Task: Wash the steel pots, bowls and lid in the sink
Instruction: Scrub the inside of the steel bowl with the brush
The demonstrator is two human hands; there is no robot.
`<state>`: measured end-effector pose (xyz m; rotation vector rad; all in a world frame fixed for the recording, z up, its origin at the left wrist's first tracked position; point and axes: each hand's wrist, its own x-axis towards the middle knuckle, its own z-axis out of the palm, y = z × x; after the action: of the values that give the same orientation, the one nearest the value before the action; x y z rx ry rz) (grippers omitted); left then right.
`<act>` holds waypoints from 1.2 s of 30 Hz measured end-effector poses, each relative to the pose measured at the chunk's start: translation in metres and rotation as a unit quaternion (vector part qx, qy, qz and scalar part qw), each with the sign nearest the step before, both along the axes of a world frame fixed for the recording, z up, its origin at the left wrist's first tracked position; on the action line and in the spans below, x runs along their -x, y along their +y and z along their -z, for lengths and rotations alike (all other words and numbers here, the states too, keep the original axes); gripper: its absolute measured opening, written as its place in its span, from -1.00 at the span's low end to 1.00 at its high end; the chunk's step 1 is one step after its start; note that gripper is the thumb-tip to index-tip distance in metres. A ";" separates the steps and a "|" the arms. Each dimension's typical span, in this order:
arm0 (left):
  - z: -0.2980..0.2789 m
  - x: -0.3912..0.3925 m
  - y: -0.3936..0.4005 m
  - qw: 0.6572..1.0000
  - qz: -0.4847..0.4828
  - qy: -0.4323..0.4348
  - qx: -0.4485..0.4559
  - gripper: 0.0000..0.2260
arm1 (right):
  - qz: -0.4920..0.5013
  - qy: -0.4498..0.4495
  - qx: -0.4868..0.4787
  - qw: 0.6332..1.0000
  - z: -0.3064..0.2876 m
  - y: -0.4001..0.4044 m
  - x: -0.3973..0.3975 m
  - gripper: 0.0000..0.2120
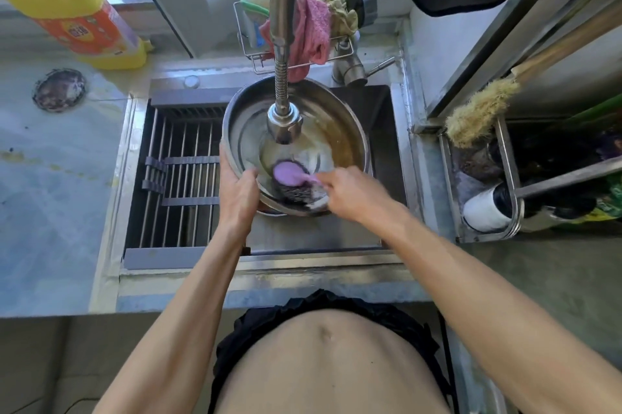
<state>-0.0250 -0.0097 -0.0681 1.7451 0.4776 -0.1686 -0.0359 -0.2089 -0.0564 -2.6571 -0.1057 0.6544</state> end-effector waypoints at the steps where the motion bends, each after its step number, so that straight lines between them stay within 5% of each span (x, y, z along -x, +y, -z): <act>1: -0.002 0.001 0.001 1.000 0.005 0.005 -0.007 -0.33 | 0.031 -0.006 0.019 0.999 0.002 -0.011 -0.001 -0.68; 6: -0.011 0.009 -0.028 0.998 0.063 -0.014 -0.021 -0.40 | 0.052 -0.092 -0.032 0.994 0.003 0.002 -0.012 -0.69; 10: -0.004 0.002 -0.029 0.999 0.027 -0.011 -0.022 -0.46 | -0.033 -0.016 -0.095 0.995 -0.009 0.006 0.002 -0.65; 19: -0.001 0.012 -0.007 0.998 0.054 -0.014 -0.039 -0.43 | -0.004 0.019 0.057 0.998 -0.019 -0.013 -0.019 -0.70; 25: 0.004 -0.003 0.022 0.999 0.019 0.009 -0.036 -0.43 | -0.029 -0.061 -0.057 0.996 -0.019 0.057 0.000 -0.67; 28: 0.002 0.006 0.023 0.999 0.041 -0.009 -0.020 -0.50 | -0.003 -0.077 0.008 0.997 -0.006 0.061 -0.019 -0.52; 33: 0.007 0.011 0.030 0.998 0.048 -0.017 -0.024 -0.40 | 0.119 -0.019 0.109 0.987 0.003 0.032 -0.023 -0.61; 36: 0.012 0.000 0.031 0.998 0.044 -0.029 -0.028 -0.38 | 0.129 0.046 0.087 0.987 0.003 0.038 0.003 -0.69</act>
<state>-0.0248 0.0212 -0.0798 1.8228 0.3653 -0.1679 -0.0387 -0.1709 -0.0592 -2.7327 0.3294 0.7269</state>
